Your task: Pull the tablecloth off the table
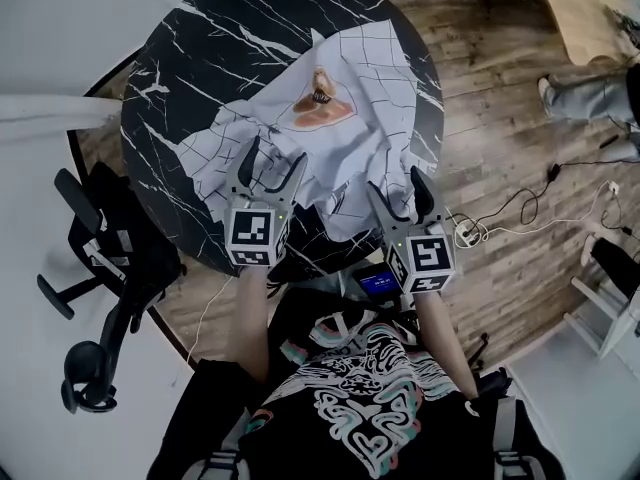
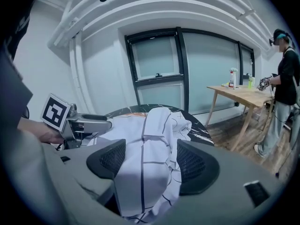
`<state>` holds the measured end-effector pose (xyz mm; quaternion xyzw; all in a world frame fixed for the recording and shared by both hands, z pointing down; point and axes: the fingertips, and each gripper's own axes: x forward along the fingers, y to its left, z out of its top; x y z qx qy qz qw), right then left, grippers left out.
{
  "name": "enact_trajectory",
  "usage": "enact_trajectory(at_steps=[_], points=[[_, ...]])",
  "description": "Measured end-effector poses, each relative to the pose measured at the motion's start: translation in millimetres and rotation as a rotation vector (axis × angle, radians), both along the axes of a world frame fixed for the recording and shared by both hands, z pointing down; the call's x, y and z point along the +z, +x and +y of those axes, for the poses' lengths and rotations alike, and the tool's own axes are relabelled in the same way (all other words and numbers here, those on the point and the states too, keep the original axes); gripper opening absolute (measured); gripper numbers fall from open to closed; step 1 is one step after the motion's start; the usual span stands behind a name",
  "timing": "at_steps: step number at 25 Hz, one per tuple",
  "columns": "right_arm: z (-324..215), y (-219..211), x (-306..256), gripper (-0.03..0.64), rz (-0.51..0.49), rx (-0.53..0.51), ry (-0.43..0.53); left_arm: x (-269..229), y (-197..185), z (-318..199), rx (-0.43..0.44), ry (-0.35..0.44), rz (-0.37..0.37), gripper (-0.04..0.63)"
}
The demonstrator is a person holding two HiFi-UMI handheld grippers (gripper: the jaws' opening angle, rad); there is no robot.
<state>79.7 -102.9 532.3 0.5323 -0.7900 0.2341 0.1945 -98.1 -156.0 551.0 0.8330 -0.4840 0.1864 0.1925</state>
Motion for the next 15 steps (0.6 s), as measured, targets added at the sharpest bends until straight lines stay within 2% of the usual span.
enact_trajectory(at_steps=[6,15], points=[[-3.7,-1.3,7.0,0.328,-0.015,0.014,-0.034,10.2,5.1,-5.0,0.019,-0.032,0.024,0.377],[-9.5,-9.4,18.7,0.331,-0.034,0.004,-0.070,30.4,11.0,-4.0,0.059,-0.087,0.005,0.413]])
